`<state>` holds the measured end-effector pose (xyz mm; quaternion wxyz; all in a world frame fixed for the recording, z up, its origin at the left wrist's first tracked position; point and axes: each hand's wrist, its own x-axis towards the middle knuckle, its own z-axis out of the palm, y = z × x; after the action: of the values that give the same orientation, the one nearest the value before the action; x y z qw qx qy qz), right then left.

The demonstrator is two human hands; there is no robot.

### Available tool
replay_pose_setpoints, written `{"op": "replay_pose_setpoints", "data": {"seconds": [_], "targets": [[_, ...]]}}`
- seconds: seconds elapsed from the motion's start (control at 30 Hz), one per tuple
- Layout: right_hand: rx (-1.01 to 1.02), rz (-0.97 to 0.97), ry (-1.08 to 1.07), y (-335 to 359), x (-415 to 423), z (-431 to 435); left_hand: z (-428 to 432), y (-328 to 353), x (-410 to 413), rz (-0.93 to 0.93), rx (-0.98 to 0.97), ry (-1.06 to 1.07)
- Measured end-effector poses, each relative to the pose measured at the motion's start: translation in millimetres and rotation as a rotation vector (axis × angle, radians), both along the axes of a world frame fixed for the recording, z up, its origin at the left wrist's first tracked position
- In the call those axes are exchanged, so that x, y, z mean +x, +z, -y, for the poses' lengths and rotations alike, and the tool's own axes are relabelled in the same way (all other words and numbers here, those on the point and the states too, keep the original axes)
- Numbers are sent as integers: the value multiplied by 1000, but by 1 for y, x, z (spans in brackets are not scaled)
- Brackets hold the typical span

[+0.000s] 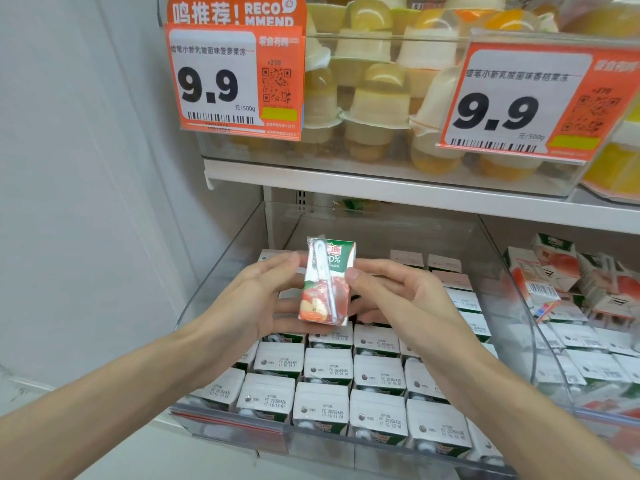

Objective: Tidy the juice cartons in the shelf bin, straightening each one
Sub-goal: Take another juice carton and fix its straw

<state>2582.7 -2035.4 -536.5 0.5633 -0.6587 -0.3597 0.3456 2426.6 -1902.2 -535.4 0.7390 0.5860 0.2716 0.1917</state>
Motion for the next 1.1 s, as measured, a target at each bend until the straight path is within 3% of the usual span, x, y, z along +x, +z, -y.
{"op": "replay_pose_setpoints", "data": {"seconds": [0.17, 0.33, 0.5, 0.67, 1.1], "targets": [[19, -8, -33, -2, 0, 0, -2, -3, -5, 17, 133, -59], [41, -25, -72, -2, 1, 1, -4, -5, -5, 52, 146, -28], [8, -45, 33, 4, -3, 3, -2, -4, -9, 47, 174, -34], [-39, 122, 73, 3, -8, 4, 0, -4, -8, 39, 239, 24], [0, 50, 46, 2, -5, 3, -3, -7, -7, 33, 302, 11]]}}
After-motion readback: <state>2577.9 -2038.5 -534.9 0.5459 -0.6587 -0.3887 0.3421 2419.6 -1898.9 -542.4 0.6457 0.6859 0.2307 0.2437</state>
